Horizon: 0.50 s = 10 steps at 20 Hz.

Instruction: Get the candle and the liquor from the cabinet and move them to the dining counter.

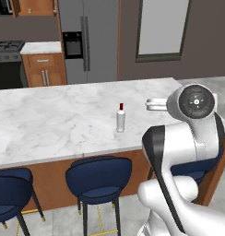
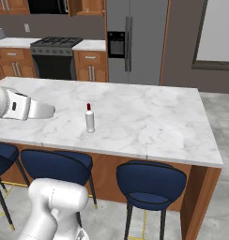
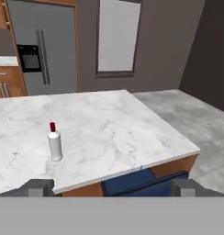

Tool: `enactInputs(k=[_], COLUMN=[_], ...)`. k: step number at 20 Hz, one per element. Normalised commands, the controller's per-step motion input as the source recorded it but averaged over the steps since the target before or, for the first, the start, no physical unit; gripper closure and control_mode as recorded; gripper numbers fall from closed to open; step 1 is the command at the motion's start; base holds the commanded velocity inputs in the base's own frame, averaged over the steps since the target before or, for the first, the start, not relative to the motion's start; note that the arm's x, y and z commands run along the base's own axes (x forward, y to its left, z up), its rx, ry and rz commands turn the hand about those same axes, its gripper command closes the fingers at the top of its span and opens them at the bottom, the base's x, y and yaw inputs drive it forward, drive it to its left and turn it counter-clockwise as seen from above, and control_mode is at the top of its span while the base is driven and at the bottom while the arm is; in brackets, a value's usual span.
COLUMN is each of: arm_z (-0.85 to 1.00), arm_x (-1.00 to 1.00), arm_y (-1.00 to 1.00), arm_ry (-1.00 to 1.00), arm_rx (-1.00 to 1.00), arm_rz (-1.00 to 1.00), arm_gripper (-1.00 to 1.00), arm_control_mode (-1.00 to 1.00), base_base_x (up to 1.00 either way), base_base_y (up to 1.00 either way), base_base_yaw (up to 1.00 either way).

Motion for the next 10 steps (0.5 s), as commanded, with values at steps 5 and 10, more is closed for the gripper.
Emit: enactInputs(k=[5,10], arm_z=[0.34,0.32], arm_x=[-0.11,0.10], arm_y=[0.00,-0.02], arm_ry=[0.02,0.15], arm_rx=[0.11,0.02], arm_rz=[0.03,0.11], arm_gripper=[-1.00,-1.00], arm_control_mode=[-1.00,-1.00], base_base_x=[0.00,0.00], base_base_y=[0.00,0.00], base_base_yaw=[0.00,0.00])
